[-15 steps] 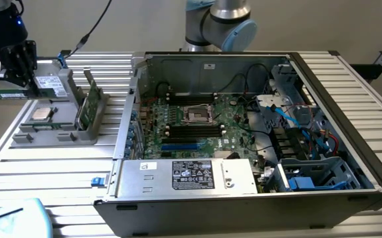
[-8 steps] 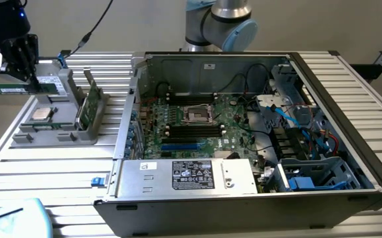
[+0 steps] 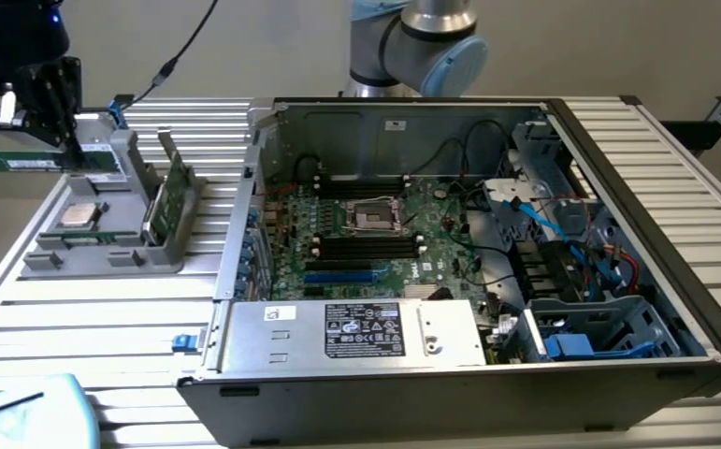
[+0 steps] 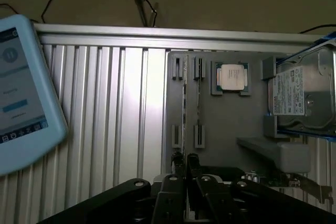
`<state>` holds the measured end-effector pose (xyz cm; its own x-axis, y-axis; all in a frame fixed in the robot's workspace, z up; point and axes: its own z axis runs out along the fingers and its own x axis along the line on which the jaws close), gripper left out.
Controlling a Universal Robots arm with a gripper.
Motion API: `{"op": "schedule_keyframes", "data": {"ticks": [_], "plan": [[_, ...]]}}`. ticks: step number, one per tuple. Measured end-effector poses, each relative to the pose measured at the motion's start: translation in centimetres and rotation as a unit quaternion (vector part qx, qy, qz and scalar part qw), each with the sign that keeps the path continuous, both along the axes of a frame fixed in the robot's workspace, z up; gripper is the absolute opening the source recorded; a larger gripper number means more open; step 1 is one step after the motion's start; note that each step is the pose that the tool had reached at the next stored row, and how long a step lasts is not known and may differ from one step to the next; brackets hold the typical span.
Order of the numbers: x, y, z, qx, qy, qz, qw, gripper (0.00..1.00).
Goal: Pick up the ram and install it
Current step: 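Pick up the ram and move it above insertion slot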
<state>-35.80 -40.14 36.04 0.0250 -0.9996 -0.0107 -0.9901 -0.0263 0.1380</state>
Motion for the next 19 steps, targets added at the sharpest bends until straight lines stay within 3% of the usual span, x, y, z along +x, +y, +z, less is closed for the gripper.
{"op": "schedule_keyframes", "data": {"ticks": [14,16,19], "plan": [[4.5,0.0,2.27,0.0013,-0.0007,0.0,1.0,0.14],[5.1,0.0,2.53,0.0027,-0.0012,0.0,1.0,0.14],[6.2,0.0,2.91,0.0079,-0.0016,0.0,1.0,0.14]]}}
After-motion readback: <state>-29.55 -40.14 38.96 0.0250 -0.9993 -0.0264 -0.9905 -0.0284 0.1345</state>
